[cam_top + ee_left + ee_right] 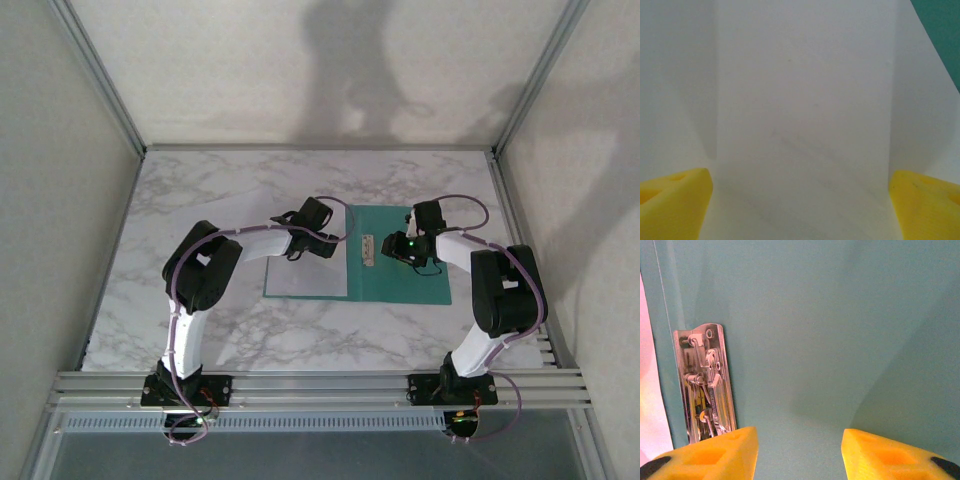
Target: Put the files into the folder
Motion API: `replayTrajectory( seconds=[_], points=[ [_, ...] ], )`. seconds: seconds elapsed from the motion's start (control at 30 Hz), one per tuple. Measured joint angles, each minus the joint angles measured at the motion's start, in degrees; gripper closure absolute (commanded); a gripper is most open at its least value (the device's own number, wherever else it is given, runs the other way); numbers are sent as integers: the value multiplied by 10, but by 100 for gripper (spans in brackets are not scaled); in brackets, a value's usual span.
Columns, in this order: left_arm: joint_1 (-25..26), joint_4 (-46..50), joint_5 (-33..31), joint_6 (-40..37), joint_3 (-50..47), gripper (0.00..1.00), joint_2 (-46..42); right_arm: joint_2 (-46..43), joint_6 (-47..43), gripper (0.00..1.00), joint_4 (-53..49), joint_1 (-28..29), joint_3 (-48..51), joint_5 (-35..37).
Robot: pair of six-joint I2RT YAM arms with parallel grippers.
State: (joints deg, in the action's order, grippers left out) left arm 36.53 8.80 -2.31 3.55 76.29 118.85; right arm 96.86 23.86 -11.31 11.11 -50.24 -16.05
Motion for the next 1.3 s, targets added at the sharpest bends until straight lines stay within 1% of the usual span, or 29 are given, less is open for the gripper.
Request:
replayTrajectory(
  seconds=[0.23,1.3],
  points=[
    [3,8,16,-13,0,8,-3,0,2,50,0,0,0,0],
    [1,18,8,-3,-14,8,-18,0,9,51,4,0,2,0]
  ],
)
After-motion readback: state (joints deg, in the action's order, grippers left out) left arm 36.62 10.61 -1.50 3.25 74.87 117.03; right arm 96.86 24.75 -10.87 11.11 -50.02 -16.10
